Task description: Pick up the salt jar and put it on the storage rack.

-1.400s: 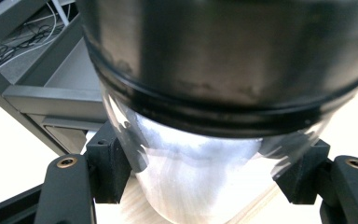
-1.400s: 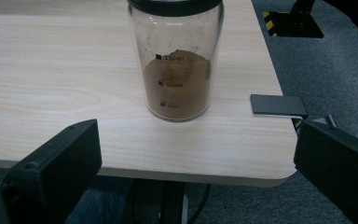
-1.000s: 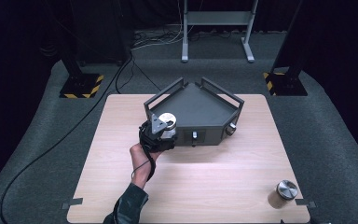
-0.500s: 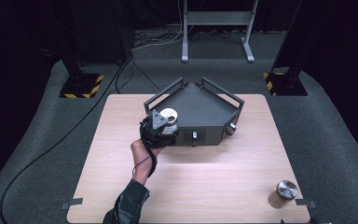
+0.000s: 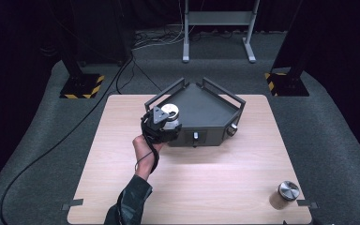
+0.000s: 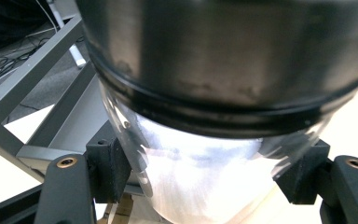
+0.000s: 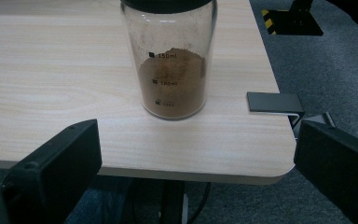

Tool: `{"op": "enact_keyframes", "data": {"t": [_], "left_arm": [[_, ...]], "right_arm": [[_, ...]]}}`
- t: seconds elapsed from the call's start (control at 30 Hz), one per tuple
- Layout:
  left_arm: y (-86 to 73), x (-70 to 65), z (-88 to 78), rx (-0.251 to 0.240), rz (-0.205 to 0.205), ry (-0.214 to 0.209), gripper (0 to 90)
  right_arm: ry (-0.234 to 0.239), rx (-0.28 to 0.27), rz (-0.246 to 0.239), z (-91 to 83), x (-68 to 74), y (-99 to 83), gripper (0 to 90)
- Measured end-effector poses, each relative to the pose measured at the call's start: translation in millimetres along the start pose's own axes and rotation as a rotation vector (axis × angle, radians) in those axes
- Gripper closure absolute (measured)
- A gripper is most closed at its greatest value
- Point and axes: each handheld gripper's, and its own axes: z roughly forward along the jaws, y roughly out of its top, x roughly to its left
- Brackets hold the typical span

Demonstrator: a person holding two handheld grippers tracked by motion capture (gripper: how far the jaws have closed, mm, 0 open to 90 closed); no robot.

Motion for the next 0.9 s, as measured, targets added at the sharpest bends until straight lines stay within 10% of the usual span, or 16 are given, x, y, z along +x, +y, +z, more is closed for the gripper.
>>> {"op": "enact_keyframes", "data": {"t": [0.9], "left_arm": [[15.3, 16.1, 23.1, 0.011, -0.062, -0.007, 31.5]], "right_arm": [[0.003, 0.006, 0.001, 1.1, -1.7, -1.1, 0.0]]}}
